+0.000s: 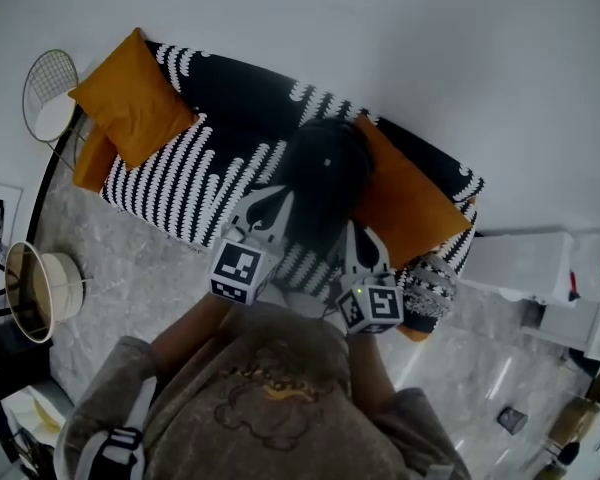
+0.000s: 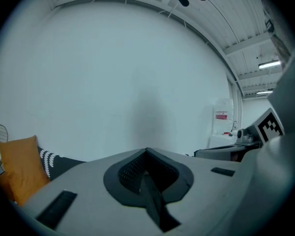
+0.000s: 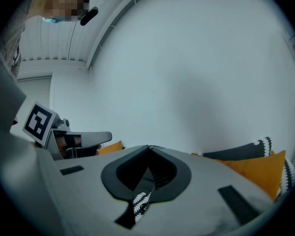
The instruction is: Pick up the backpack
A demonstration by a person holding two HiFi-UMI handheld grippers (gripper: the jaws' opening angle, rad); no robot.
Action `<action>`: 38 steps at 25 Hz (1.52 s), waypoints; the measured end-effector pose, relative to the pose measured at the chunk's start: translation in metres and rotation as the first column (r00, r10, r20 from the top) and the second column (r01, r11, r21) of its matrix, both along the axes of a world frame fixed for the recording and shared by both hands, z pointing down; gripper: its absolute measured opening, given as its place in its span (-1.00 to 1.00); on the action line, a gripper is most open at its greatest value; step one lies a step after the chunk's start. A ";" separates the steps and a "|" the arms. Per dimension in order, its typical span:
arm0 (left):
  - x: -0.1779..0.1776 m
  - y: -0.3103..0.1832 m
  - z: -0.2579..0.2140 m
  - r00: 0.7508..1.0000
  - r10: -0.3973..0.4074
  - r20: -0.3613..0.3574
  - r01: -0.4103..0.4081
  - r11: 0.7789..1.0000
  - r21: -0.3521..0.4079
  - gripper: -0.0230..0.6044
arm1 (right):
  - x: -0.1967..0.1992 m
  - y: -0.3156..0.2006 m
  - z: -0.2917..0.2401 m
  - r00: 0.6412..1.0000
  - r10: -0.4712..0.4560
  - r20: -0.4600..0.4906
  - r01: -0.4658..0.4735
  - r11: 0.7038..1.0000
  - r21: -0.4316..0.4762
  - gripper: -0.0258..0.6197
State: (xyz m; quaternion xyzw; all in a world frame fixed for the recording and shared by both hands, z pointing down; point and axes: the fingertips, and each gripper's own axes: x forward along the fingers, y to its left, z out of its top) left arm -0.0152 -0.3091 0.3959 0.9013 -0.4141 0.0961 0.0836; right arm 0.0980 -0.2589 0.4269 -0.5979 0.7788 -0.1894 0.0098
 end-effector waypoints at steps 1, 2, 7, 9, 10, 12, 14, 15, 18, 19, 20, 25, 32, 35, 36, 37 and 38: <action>0.002 -0.004 0.001 1.000 -0.003 0.000 0.003 1.000 0.001 -0.92 | 0.002 -0.003 0.000 1.000 0.001 -0.005 -0.001 1.000 0.001 -0.91; 0.003 -0.008 0.002 1.000 -0.005 0.001 0.005 1.000 0.001 -0.92 | 0.004 -0.005 0.001 1.000 0.003 -0.010 -0.003 1.000 0.002 -0.91; 0.011 -0.025 0.013 1.000 0.003 -0.008 -0.003 0.999 -0.043 -0.49 | 0.012 -0.022 0.011 1.000 0.019 -0.008 -0.019 0.999 -0.042 -0.34; 0.014 -0.035 0.019 1.000 -0.011 -0.011 0.010 0.998 -0.068 -0.10 | 0.017 -0.031 0.015 0.999 0.032 -0.007 -0.033 0.997 -0.063 0.01; 0.015 -0.039 0.023 1.000 -0.017 -0.011 0.016 0.997 -0.078 0.00 | 0.018 -0.034 0.017 0.999 0.037 -0.010 -0.037 0.997 -0.072 0.03; 0.018 -0.045 0.029 1.000 -0.020 -0.005 0.019 0.996 -0.092 0.07 | 0.020 -0.040 0.022 0.999 0.036 -0.016 -0.037 0.996 -0.086 0.04; 0.021 -0.052 0.037 1.000 -0.016 0.004 0.016 0.995 -0.102 0.07 | 0.021 -0.046 0.030 0.999 0.028 -0.018 -0.030 0.995 -0.098 0.04; 0.022 -0.056 0.043 1.000 -0.015 0.009 0.016 0.994 -0.108 0.07 | 0.023 -0.051 0.036 0.999 0.027 -0.017 -0.029 0.994 -0.106 0.04; 0.027 -0.071 0.059 1.000 -0.021 0.020 0.024 0.990 -0.142 0.07 | 0.030 -0.066 0.054 0.999 0.039 -0.011 -0.040 0.991 -0.131 0.04; 0.029 -0.077 0.065 0.999 -0.028 0.018 0.030 0.988 -0.154 0.07 | 0.033 -0.072 0.061 0.999 0.045 -0.011 -0.046 0.989 -0.144 0.04; 0.031 -0.084 0.072 0.999 -0.033 0.017 0.036 0.985 -0.166 0.07 | 0.036 -0.078 0.070 0.999 0.049 -0.012 -0.051 0.986 -0.160 0.04; 0.033 -0.116 0.134 0.996 -0.039 0.076 0.056 0.971 -0.231 0.07 | 0.056 -0.107 0.126 0.997 0.073 -0.040 -0.080 0.972 -0.222 0.04; 0.034 -0.155 0.244 0.986 -0.053 0.160 0.104 0.937 -0.333 0.11 | 0.090 -0.136 0.223 0.989 0.133 -0.070 -0.149 0.933 -0.327 0.02; 0.031 -0.168 0.290 0.979 -0.062 0.194 0.130 0.924 -0.361 0.12 | 0.095 -0.142 0.262 0.990 0.129 -0.051 -0.139 0.923 -0.359 0.03; 0.031 -0.172 0.306 0.976 -0.066 0.207 0.140 0.919 -0.368 0.12 | 0.096 -0.143 0.275 0.991 0.124 -0.050 -0.133 0.918 -0.373 0.03; 0.030 -0.175 0.321 0.973 -0.070 0.218 0.150 0.914 -0.378 0.14 | 0.097 -0.144 0.287 0.992 0.118 -0.051 -0.129 0.913 -0.386 0.03; 0.029 -0.179 0.334 0.971 -0.073 0.227 0.158 0.909 -0.386 0.16 | 0.098 -0.145 0.299 0.992 0.113 -0.054 -0.126 0.909 -0.397 0.03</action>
